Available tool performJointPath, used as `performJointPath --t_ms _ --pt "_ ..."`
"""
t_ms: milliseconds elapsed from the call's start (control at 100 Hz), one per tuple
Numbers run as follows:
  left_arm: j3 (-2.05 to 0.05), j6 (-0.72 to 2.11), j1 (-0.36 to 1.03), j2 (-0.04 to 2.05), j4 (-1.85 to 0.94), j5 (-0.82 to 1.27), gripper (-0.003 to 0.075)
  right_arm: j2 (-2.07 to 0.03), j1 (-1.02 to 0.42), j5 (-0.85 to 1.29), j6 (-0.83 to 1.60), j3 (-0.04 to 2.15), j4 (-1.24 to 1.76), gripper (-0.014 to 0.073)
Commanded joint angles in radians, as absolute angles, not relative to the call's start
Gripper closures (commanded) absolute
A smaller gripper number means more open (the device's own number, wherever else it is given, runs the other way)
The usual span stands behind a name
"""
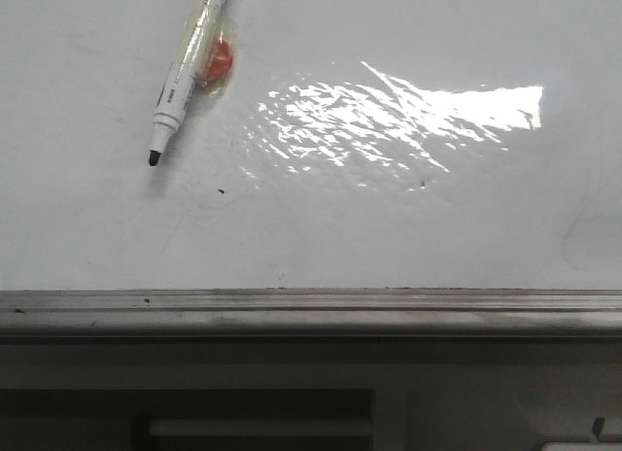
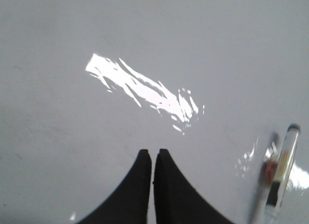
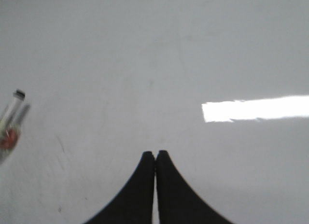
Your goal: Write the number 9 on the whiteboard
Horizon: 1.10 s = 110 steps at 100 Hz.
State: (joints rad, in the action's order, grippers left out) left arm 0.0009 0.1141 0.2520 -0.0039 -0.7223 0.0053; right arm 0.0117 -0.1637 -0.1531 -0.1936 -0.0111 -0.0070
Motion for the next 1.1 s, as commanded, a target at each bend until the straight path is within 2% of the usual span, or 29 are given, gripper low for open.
performJointPath --t_ms 0,150,260,420,530,600,660,750,780,820,970,1020,1090 --pt "0.018 0.108 0.251 -0.031 -0.877 -0.084 0.0741 0.025 -0.158 -0.235 -0.207 -0.039 0.172 0.0635" --pt "0.004 0.110 0.251 -0.031 -0.897 -0.066 0.0741 0.025 -0.158 -0.135 -0.207 -0.002 0.298 0.0635" --pt "-0.083 0.141 0.251 -0.005 -0.801 0.072 0.0741 0.020 -0.158 -0.007 -0.190 0.095 0.296 0.0635" --pt "-0.295 0.153 0.249 0.170 -0.529 0.326 0.0741 -0.051 -0.158 0.414 -0.096 0.331 0.153 0.0634" --pt "-0.420 0.192 0.249 0.335 -0.467 0.387 0.0738 -0.129 -0.158 0.563 -0.094 0.444 0.035 0.0634" --pt "-0.499 0.279 0.255 0.450 -0.478 0.433 0.0680 -0.165 -0.158 0.580 -0.094 0.488 -0.014 0.0633" --pt "-0.557 0.359 0.262 0.538 -0.499 0.470 0.0547 -0.196 -0.158 0.580 -0.094 0.507 -0.031 0.0627" --pt "-0.636 0.412 0.286 0.668 -0.542 0.488 0.0318 -0.235 -0.158 0.583 -0.094 0.518 -0.034 0.0551" --pt "-0.661 0.432 0.300 0.712 -0.563 0.490 0.0261 -0.246 -0.158 0.590 -0.094 0.518 -0.034 0.0503" --pt "-0.684 0.458 0.318 0.752 -0.586 0.493 0.0235 -0.257 -0.158 0.598 -0.094 0.518 -0.034 0.0449" --pt "-0.750 0.511 0.447 0.887 -0.621 0.490 0.0300 -0.277 -0.158 0.618 -0.094 0.518 -0.034 0.0213" --pt "-0.752 0.511 0.497 0.923 -0.621 0.460 0.0315 -0.277 -0.158 0.617 -0.094 0.518 -0.038 0.0173" --pt "-0.752 0.509 0.562 0.969 -0.623 0.409 0.0317 -0.278 -0.158 0.617 -0.094 0.518 -0.040 0.0165"
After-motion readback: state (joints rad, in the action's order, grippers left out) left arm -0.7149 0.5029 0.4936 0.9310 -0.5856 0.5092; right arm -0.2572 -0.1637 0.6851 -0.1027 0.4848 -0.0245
